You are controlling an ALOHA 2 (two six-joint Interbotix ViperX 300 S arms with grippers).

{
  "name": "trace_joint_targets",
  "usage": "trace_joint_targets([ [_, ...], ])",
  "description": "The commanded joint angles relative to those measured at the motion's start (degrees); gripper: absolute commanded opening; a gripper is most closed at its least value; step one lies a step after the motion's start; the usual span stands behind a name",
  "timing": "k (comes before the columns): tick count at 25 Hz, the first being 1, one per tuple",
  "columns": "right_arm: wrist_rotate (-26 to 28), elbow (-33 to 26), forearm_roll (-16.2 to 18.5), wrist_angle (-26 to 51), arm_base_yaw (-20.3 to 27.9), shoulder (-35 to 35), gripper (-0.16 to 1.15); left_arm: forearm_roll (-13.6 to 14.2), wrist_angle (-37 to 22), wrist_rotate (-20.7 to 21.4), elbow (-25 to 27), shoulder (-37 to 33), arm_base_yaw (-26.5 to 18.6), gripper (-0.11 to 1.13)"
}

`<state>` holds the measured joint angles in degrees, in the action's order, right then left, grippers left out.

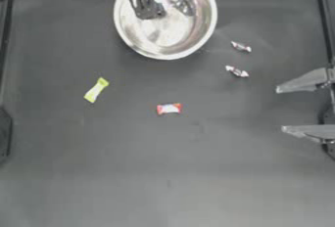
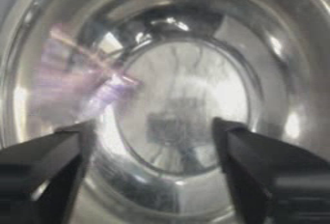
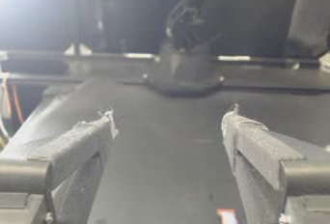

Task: Put candies in bowl

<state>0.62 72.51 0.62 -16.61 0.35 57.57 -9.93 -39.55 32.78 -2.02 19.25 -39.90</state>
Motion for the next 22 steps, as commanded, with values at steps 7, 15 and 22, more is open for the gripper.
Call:
trace_joint_targets([
  [7, -0.18, -0.62, -0.26, -0.44, -0.09, -0.09, 0.97, -0.35, -5.1, 1.23, -0.18, -8.61, 1.41, 1.01],
  [15, -0.18, -0.26, -0.35, -0.09, -0.09, 0.18, 0.97, -0.18, -6.77, -2.29, 8.26, -20.13, 5.54, 1.01],
  [22, -0.26, -0.79, -4.04, 5.89, 4.83, 2.55, 0.97, -0.44, 0.97, -2.72, 21.97, -35.24, 11.51, 1.01],
])
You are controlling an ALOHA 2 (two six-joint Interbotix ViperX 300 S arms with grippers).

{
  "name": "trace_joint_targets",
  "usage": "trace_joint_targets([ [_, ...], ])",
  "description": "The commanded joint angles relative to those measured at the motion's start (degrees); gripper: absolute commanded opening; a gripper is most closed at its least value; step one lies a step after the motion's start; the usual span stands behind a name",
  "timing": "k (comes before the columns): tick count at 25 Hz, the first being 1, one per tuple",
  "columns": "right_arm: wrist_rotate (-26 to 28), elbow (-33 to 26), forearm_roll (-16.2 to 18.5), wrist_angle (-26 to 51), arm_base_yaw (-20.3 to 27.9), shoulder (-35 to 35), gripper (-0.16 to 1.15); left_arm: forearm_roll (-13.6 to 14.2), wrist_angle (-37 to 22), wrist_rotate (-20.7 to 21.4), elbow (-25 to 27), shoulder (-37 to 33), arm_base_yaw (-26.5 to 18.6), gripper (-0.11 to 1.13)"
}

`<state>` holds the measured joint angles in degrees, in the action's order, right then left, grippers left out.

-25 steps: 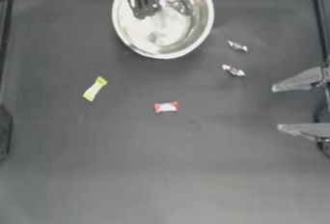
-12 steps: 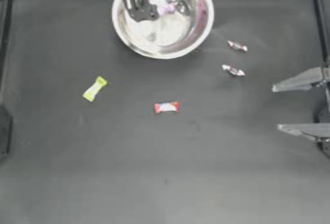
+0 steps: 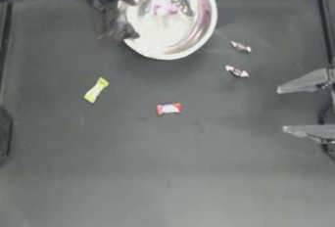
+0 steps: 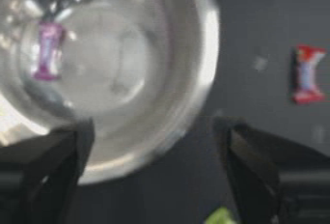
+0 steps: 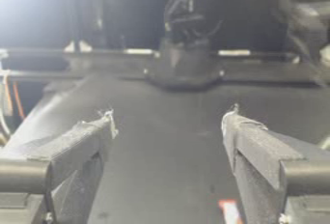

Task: Put candies in bowl

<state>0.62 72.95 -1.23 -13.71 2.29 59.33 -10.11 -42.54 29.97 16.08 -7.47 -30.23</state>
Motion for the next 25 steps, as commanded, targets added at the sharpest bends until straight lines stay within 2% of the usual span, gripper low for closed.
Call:
trace_joint_targets([
  [1, -0.26, -1.67, -2.99, 5.01, 4.31, 1.32, 0.97, -0.26, 5.8, 0.0, 5.8, -10.81, 2.55, 1.01],
  [4, -0.35, -3.69, -4.39, 13.18, 8.88, 3.08, 0.97, -1.76, 10.72, 0.0, 11.51, -16.17, 4.04, 1.0],
  [8, -0.35, -7.91, -4.66, 23.99, 15.29, 2.81, 0.97, -7.21, 14.94, 0.18, 17.31, -21.18, 4.48, 0.99],
  [10, -0.44, -10.11, -4.57, 28.12, 18.63, 1.93, 0.97, -8.79, 16.88, 0.53, 19.51, -22.94, 4.66, 0.98],
  [16, -0.88, -16.26, -2.81, 38.76, 26.28, -5.54, 0.97, -9.4, 21.88, 0.35, 24.87, -28.13, 7.91, 0.98],
  [25, -1.05, -25.4, 3.25, 45.09, 30.41, -21.18, 0.97, -10.55, 23.29, 0.09, 29.53, -31.82, 8.61, 0.98],
])
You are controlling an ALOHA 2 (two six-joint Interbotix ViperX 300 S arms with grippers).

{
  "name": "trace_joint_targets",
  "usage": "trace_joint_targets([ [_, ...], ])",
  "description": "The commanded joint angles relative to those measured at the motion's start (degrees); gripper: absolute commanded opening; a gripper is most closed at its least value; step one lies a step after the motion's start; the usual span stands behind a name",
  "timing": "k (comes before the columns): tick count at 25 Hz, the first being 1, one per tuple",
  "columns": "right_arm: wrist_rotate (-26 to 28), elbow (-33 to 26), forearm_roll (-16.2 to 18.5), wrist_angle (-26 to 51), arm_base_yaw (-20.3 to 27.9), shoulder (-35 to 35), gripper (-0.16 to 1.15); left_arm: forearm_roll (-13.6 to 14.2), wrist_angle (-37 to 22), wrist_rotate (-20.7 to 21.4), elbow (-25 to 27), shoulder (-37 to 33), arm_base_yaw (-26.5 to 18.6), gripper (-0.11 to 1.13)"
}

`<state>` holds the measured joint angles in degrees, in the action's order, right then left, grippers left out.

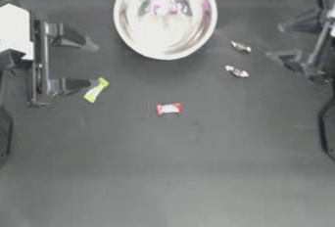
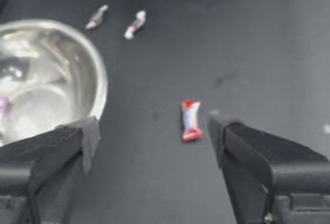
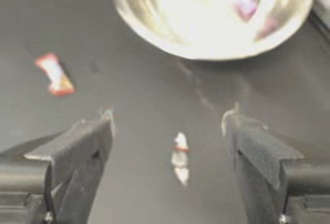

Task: Put candies in bowl

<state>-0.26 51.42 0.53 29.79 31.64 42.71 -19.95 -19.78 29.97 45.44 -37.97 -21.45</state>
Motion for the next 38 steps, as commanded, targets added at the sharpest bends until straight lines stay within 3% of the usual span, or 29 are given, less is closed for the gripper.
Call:
trace_joint_targets([
  [1, -0.18, -4.83, 2.37, 2.02, 1.49, -6.24, 0.97, -0.79, 0.7, 0.09, 0.62, -1.58, -0.18, 0.98],
  [6, -3.25, -8.53, 3.08, 3.6, 3.25, -14.24, 0.97, -1.23, 1.14, 0.09, 3.16, -3.43, -0.18, 0.98],
  [15, -10.63, -12.92, -1.14, 4.13, 7.73, -26.1, 0.97, -2.11, 2.37, 0.09, 5.89, -5.89, -0.18, 0.98],
  [24, -16.35, -13.36, -3.69, 3.6, 12.04, -31.73, 0.97, -2.72, 2.64, 0.09, 6.15, -5.89, -0.18, 0.98],
  [38, -19.42, -14.33, -4.39, 1.05, 12.39, -41.22, 0.97, -3.52, 2.64, 0.09, 6.33, -5.8, -0.18, 0.98],
])
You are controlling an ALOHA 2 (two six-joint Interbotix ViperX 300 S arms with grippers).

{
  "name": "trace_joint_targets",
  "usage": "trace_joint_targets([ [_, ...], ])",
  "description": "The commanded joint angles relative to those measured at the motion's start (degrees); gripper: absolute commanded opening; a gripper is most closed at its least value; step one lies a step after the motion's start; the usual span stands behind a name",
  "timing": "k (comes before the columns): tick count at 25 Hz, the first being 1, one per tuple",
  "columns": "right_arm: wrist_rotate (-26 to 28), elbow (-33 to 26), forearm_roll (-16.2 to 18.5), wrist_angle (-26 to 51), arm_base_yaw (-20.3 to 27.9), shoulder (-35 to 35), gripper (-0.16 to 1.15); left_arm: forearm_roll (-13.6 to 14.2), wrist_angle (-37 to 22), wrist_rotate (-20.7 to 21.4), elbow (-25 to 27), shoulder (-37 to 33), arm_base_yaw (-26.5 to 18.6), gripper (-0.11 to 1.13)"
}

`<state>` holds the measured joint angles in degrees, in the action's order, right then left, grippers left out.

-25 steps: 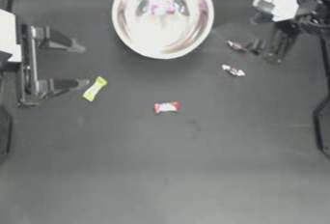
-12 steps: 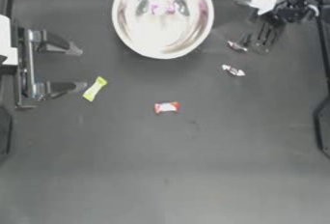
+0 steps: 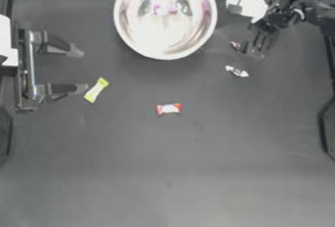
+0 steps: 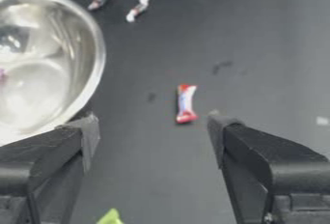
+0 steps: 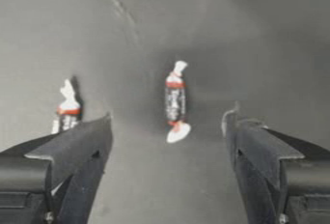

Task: Put candies in bowl

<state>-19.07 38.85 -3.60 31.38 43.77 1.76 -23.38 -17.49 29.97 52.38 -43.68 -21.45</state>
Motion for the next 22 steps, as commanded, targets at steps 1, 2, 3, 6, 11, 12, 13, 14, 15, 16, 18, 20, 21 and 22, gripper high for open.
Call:
trace_joint_targets([
  [1, -0.88, -2.02, -0.35, -0.53, 0.35, -0.79, 0.97, -0.18, 0.35, 0.09, -0.53, -0.18, -0.18, 0.98],
  [2, -1.14, -2.37, -0.44, -0.53, 0.44, -1.23, 0.97, -0.26, 0.35, 0.09, -0.62, -0.18, -0.18, 0.98],
  [3, -1.23, -2.55, -0.44, -0.35, 0.53, -1.67, 0.97, -0.44, 0.35, 0.09, -0.62, -0.18, -0.18, 0.98],
  [6, -1.58, -3.08, -0.44, -0.18, 0.79, -3.16, 0.97, -0.53, 0.35, 0.09, -0.62, -0.18, -0.18, 0.98],
  [11, -1.58, -3.43, 0.0, -0.18, 0.88, -4.83, 0.95, -0.62, 0.35, 0.09, -0.7, -0.09, -0.18, 0.98],
  [12, -1.58, -3.6, 0.0, -0.18, 0.97, -5.1, 0.95, -0.62, 0.35, 0.09, -0.7, -0.09, -0.18, 0.98],
  [13, -1.58, -3.69, 0.0, -0.18, 0.97, -5.36, 0.95, -0.62, 0.35, 0.09, -0.79, -0.09, -0.18, 0.98],
  [14, -1.67, -3.69, 0.0, -0.18, 0.97, -5.54, 0.95, -0.62, 0.35, 0.09, -0.79, -0.09, -0.18, 0.98],
  [15, -2.02, -3.78, -0.09, -0.18, 0.97, -5.8, 0.95, -0.62, 0.35, 0.09, -0.88, -0.09, -0.18, 0.98],
  [16, -2.37, -3.96, -0.35, -0.18, 1.05, -6.06, 0.95, -0.62, 0.35, 0.09, -0.88, -0.09, -0.18, 0.98],
  [18, -2.9, -4.04, -0.53, -0.26, 0.97, -6.42, 0.94, -0.62, 0.35, 0.09, -0.97, 0.0, -0.18, 0.98],
  [20, -3.34, -4.22, -1.05, -0.09, 1.14, -6.94, 0.92, -0.62, 0.35, 0.09, -0.97, 0.18, -0.18, 0.98],
  [21, -3.52, -4.22, -1.14, -0.09, 1.14, -7.03, 0.9, -0.62, 0.35, 0.09, -0.97, 0.18, -0.18, 0.98],
  [22, -3.52, -4.22, -1.32, -0.09, 1.14, -7.21, 0.87, -0.62, 0.35, 0.09, -0.97, 0.18, -0.18, 0.98],
])
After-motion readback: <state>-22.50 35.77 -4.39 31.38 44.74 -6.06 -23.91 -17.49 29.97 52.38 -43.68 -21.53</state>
